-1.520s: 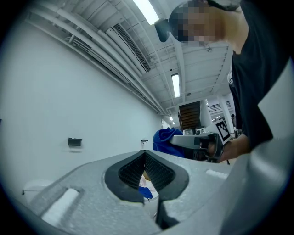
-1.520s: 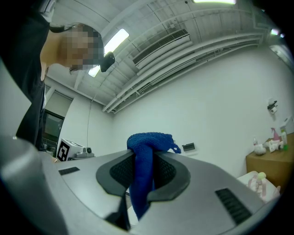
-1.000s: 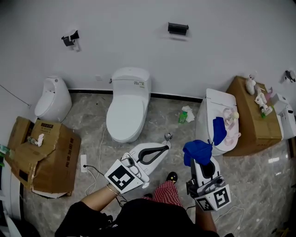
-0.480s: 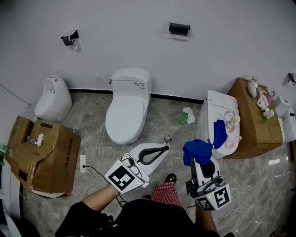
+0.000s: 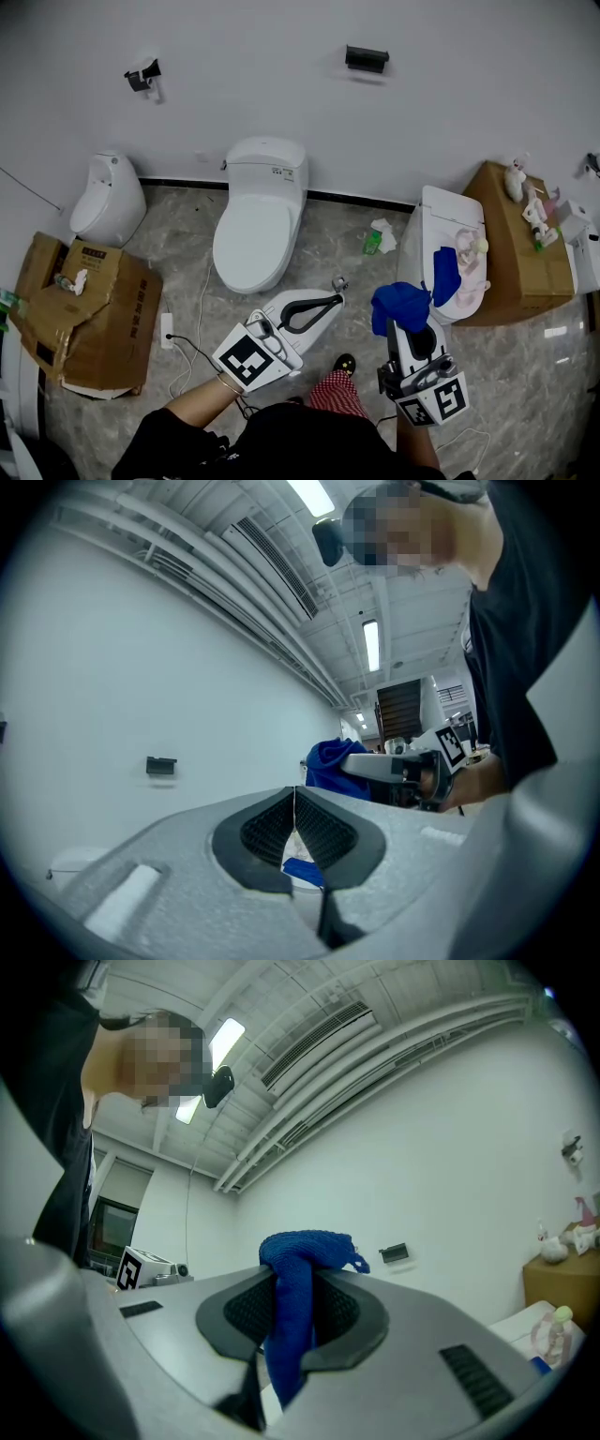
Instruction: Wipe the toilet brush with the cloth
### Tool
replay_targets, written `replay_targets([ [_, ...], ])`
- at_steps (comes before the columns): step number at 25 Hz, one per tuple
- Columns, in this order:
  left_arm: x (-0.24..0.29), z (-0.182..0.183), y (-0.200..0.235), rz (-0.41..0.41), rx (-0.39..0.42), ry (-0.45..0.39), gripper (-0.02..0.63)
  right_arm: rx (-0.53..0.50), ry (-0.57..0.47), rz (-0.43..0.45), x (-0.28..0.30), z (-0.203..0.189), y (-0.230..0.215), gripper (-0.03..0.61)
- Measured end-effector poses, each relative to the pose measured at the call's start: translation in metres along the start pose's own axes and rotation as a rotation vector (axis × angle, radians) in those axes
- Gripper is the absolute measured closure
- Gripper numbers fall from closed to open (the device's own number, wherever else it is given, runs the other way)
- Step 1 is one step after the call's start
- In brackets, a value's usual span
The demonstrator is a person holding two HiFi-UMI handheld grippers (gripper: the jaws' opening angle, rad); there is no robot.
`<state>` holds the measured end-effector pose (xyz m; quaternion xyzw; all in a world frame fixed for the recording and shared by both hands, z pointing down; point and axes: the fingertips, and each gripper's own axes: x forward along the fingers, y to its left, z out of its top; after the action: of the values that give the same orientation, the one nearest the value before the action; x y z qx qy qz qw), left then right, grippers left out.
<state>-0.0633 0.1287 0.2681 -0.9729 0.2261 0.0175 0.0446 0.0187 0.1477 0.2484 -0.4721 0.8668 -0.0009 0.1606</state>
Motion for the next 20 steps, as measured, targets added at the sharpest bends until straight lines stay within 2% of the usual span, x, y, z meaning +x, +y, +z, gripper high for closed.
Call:
replay_targets([
  [20, 0.02, -0.006, 0.009, -0.009, 0.005, 0.016, 0.611, 0.015, 0.01, 0.013, 0.012, -0.004, -0.022, 0.505],
])
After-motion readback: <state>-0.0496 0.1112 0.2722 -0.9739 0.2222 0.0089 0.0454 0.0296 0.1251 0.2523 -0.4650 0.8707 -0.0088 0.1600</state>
